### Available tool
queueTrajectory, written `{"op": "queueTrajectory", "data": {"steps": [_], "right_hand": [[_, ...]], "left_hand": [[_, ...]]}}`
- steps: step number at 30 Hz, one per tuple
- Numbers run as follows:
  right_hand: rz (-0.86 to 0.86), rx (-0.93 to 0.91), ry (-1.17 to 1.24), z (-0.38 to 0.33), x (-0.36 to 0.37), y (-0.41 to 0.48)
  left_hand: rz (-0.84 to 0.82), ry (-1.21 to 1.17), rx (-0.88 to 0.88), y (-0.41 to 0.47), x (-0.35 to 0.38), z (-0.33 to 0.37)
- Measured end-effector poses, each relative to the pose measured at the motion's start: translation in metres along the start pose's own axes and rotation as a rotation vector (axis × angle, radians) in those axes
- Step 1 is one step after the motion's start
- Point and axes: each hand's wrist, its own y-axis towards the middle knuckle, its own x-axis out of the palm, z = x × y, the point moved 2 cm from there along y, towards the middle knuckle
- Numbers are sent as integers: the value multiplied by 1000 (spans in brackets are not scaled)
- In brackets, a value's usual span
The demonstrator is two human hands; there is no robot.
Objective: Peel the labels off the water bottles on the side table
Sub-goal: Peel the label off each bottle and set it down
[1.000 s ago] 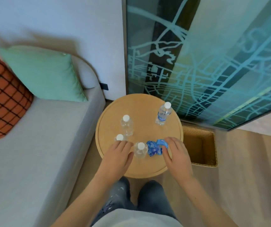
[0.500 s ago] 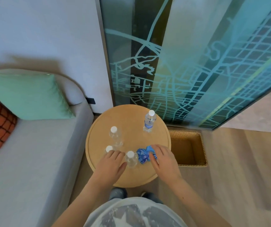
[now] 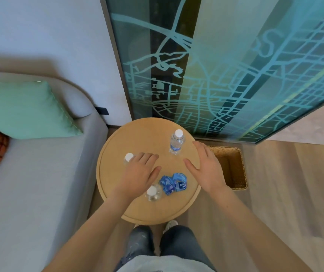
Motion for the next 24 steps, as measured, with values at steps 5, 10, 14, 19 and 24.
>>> {"op": "queueTrajectory", "data": {"steps": [5, 10, 14, 19, 24], "right_hand": [[-45, 123, 119, 24, 22, 51], [-82, 192, 216, 49, 61, 86], [-143, 237, 250, 68, 96, 107], [-148, 259, 286, 76, 122, 119], [-94, 262, 326, 75, 124, 125]], "left_hand": [[-20, -2, -62, 40, 14, -12], [-66, -12, -103, 64, 44, -31], [-62, -28, -141, 73, 66, -44], [-52, -65, -180, 71, 76, -50], [-68, -79, -204, 69, 73, -45]]}}
